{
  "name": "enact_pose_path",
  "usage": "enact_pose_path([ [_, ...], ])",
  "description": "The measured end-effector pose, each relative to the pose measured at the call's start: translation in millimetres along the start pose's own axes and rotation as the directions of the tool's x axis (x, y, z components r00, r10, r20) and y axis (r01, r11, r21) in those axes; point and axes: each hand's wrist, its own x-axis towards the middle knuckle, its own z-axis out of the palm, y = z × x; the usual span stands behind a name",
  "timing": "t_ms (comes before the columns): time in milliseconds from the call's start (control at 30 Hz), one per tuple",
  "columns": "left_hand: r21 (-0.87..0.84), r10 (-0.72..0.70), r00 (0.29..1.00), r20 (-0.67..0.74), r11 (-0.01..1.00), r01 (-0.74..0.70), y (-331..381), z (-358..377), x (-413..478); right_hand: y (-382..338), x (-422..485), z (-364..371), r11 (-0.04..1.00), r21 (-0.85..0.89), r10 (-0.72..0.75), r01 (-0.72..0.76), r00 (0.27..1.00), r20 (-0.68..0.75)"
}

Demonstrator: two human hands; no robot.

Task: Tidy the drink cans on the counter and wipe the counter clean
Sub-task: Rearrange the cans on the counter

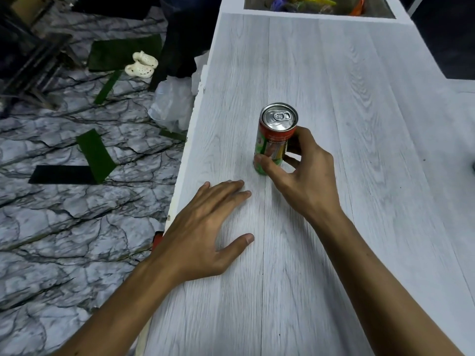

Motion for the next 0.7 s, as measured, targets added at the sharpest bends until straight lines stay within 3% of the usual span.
enact_pose_path([
  [233, 0.002, -0.005, 1.0, 0.008, 1.0, 0.005, 4.6, 0.2, 4.1, 3.8, -15.2, -11.4, 0.989, -0.144, 0.047, -0.028, 0.991, 0.127],
  [433, -0.015, -0.032, 0.999, 0.0, 0.999, 0.032, 17.8, 2.6, 9.3, 5.0, -43.4, -34.9, 0.933, -0.355, 0.025, 0.063, 0.971, 0.239],
  [700, -0.067, -0.047, 0.999, 0.006, 0.997, 0.047, 49.7, 11.2, 15.1, 14.0, -81.4, -73.2, 0.9, -0.411, 0.008, 0.146, 0.937, 0.35],
])
